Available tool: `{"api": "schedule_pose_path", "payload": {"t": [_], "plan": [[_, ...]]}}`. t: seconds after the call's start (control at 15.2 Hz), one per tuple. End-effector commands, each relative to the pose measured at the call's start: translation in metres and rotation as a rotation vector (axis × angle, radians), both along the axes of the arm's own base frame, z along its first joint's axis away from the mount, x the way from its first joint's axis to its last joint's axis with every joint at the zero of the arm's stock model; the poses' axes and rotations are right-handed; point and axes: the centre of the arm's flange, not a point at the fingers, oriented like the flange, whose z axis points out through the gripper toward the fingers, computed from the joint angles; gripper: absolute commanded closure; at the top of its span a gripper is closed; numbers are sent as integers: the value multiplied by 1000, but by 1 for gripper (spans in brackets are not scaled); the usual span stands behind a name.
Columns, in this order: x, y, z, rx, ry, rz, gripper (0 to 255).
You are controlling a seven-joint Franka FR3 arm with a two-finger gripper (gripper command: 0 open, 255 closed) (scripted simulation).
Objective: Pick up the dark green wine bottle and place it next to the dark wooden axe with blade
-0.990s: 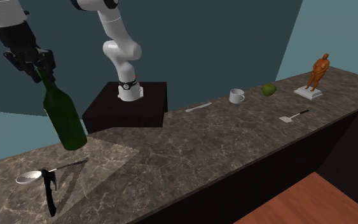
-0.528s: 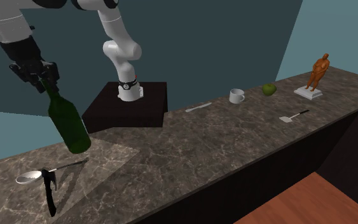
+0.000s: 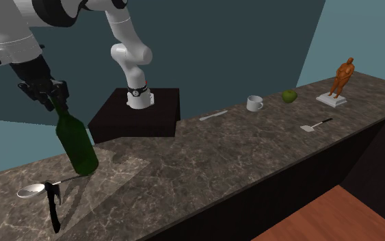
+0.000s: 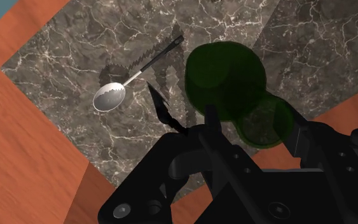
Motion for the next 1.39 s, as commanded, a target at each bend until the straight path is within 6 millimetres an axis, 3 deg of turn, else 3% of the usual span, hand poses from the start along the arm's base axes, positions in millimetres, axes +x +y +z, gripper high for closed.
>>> {"api": "schedule_pose_path", "payload": {"t": [0.0, 1.32], "plan": [[1, 0, -11, 0, -1, 0, 255], [1, 0, -111, 0, -1, 0, 255]]}}
